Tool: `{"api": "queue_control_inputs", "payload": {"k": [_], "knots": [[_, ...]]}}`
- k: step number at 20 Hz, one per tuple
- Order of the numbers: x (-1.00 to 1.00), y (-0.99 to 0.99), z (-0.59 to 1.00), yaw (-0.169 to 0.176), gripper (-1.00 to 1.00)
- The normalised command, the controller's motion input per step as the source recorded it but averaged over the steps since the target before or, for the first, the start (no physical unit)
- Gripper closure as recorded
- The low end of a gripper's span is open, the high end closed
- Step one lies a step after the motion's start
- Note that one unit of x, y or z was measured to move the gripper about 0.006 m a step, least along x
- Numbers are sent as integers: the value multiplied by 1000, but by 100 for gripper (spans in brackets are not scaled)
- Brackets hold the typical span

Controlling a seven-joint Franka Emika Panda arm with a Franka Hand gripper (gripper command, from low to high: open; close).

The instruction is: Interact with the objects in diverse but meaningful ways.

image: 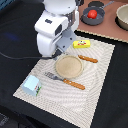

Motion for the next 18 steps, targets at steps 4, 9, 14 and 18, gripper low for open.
{"api": "queue_control_inputs", "payload": {"k": [4, 9, 14, 18], "knots": [[-167, -247, 237, -76, -100], [-149, -466, 175, -72, -100], [-55, -605, 42, -60, -100], [-145, -772, 0, -28, -100]]}}
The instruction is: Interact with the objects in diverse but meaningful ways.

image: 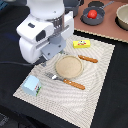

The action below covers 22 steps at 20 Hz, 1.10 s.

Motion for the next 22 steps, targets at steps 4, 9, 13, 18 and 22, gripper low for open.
{"api": "queue_control_inputs", "payload": {"k": [4, 9, 13, 18, 22], "knots": [[-161, -726, 0, -3, -100], [-65, -442, 301, 30, -100], [-113, -226, 300, 73, -100], [-155, -222, 157, 75, -100], [-12, -241, 134, 90, -100]]}}
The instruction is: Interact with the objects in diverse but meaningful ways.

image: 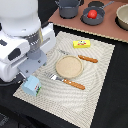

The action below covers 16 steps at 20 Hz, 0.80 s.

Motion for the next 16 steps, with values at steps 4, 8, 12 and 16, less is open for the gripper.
{"api": "queue_control_inputs", "payload": {"k": [4, 8, 12, 16], "knots": [[-86, -363, -32, 60, -100], [-169, -341, -99, 40, -100], [-36, -406, -98, 12, -100], [-1, -319, -128, 0, -100]]}}
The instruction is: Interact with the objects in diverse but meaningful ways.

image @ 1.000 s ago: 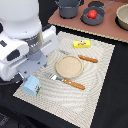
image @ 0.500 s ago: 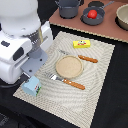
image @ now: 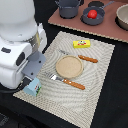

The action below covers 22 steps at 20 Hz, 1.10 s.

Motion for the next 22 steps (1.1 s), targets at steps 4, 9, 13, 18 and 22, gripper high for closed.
{"api": "queue_control_inputs", "payload": {"k": [4, 9, 13, 18, 22], "knots": [[0, -239, -215, 0, -100], [20, -199, -153, 0, -100], [75, -75, -127, 0, -100], [77, -175, -105, 0, -100], [86, -199, -105, -4, -100]]}}
